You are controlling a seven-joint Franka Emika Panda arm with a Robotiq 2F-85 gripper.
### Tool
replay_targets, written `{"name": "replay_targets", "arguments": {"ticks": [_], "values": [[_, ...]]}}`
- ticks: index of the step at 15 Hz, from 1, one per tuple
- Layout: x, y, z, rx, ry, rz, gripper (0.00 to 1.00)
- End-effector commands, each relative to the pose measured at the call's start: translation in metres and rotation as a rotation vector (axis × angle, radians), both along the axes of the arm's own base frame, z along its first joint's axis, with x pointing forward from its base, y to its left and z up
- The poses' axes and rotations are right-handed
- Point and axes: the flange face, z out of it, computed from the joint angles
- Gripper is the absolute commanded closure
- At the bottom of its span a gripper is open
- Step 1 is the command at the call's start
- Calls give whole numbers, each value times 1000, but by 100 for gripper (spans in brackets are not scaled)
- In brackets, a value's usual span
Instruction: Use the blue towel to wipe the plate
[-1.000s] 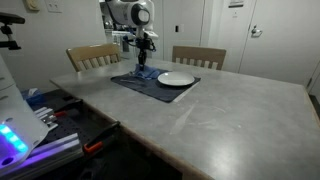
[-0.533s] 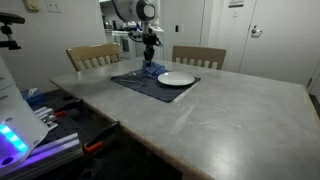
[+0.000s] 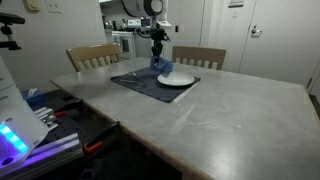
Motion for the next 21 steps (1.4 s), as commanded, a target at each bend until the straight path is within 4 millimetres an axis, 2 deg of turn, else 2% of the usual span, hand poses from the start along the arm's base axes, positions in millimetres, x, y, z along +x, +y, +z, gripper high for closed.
{"name": "replay_targets", "arguments": {"ticks": [1, 5, 9, 15, 21], "values": [[14, -15, 8, -11, 3, -26, 98], [21, -33, 14, -56, -18, -75, 98], [20, -54, 16, -86, -21, -133, 98], [10, -80, 1, -126, 0, -235, 98], [1, -90, -25, -157, 42, -325, 98]]}}
